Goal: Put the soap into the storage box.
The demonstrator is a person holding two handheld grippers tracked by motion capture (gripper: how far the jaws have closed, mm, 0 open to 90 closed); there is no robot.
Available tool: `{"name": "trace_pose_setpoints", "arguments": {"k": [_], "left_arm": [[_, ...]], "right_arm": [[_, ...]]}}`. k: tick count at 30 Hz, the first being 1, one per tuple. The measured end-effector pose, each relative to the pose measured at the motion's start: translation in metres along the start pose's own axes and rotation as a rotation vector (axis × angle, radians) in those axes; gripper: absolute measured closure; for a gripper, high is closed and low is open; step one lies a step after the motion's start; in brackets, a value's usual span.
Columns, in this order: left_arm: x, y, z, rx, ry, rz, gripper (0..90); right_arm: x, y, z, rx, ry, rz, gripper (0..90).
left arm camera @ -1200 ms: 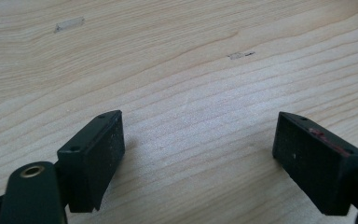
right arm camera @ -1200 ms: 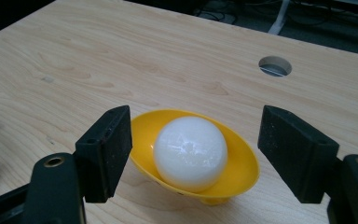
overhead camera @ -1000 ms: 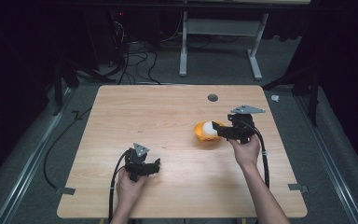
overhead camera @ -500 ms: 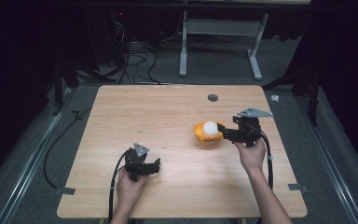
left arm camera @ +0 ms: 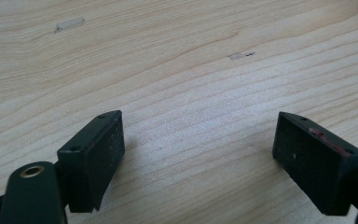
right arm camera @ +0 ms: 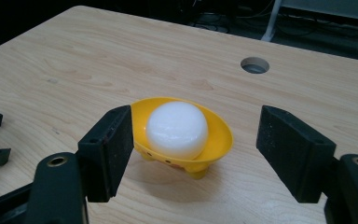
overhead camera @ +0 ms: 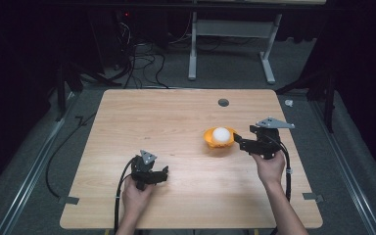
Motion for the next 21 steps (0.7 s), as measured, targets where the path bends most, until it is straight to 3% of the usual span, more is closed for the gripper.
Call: {"name": "trace_pose_setpoints", "arguments": {"k": [21], "left_arm": [[0.000, 0.000, 0.000, 0.000, 0.000, 0.000, 17.1]], "right_arm": [[-0.018, -0.005, -0.020, 0.019, 0.002, -0.013, 29.1]]}}
Point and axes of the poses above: each handheld gripper's, and its own axes: x roughly forward along the jaws, z roughly out of its top, y roughly to its left, the point moved 9 cm from there along x, roughly forward along the jaws, and after that the axes turned 14 degrees about -x, right-handed, at the moved point
